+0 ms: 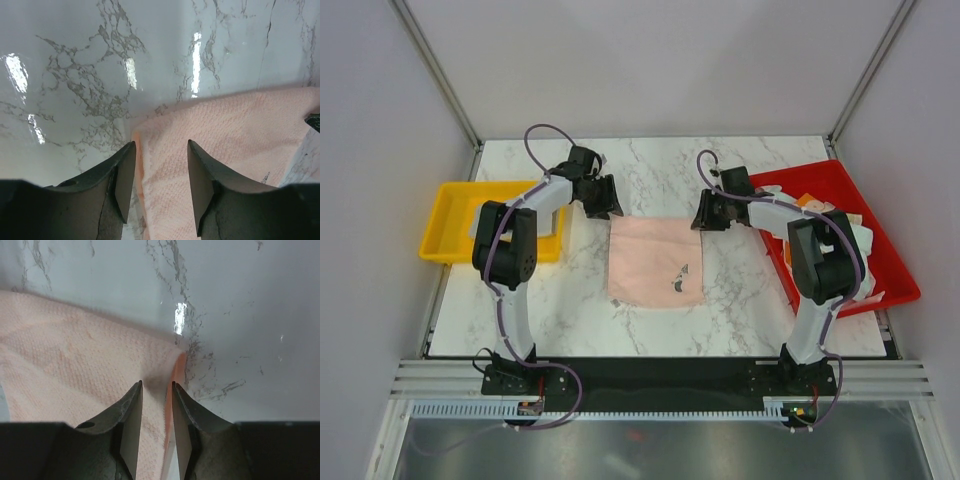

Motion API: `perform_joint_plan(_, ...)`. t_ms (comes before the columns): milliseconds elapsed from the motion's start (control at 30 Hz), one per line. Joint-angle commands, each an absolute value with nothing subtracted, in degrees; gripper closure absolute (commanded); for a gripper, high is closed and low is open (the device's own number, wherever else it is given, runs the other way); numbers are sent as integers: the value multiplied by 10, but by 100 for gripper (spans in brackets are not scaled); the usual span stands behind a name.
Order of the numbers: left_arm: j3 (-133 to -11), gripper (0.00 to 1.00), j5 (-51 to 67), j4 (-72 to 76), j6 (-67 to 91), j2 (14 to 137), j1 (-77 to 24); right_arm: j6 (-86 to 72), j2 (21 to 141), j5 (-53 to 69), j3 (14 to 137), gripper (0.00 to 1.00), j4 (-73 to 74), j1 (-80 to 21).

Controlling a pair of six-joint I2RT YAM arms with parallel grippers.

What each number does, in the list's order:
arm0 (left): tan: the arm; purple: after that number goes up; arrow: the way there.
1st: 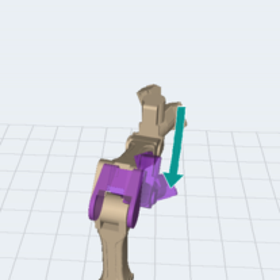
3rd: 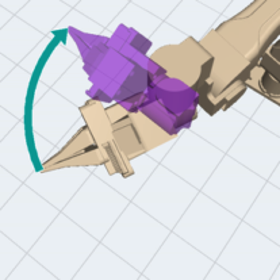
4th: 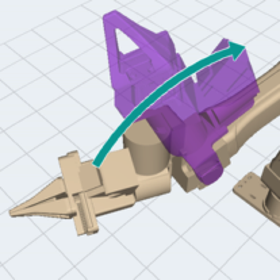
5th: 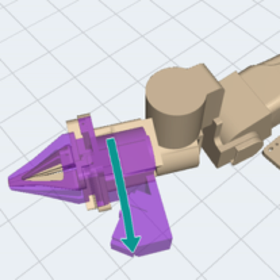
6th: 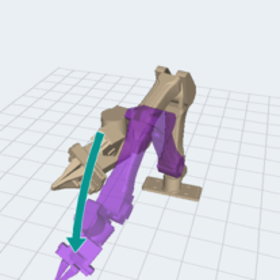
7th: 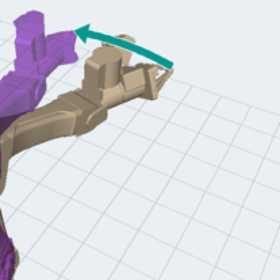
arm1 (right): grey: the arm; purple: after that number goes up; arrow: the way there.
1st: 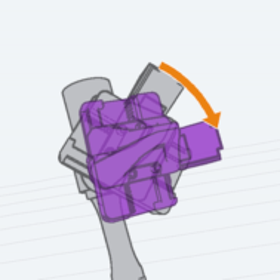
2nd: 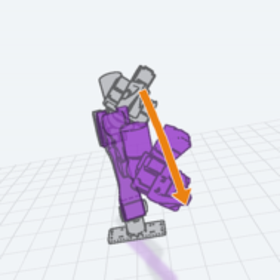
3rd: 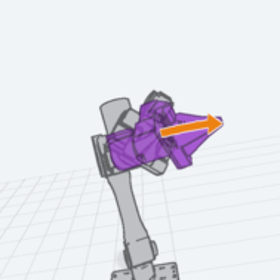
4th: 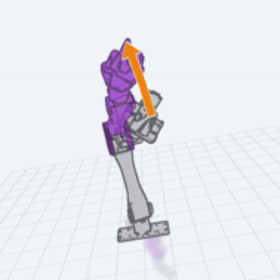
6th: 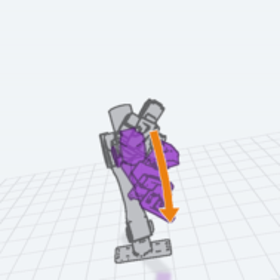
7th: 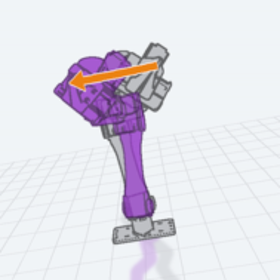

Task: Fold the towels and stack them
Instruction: Fold the towel

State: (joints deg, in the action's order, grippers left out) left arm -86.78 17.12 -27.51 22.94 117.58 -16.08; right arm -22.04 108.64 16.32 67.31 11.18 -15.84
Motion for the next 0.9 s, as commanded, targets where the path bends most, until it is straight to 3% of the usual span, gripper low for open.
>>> perform_joint_plan(0,-889,48,191,-270,205,1189,-157,-212,1095,176,705,63,91,-156)
perform_joint_plan(467,-872,57,210,-263,214,1180,-156,-231,1103,188,697,65,69,-148)
perform_joint_plan(867,-853,53,215,-260,216,1163,-156,-249,1098,185,689,66,65,-148)
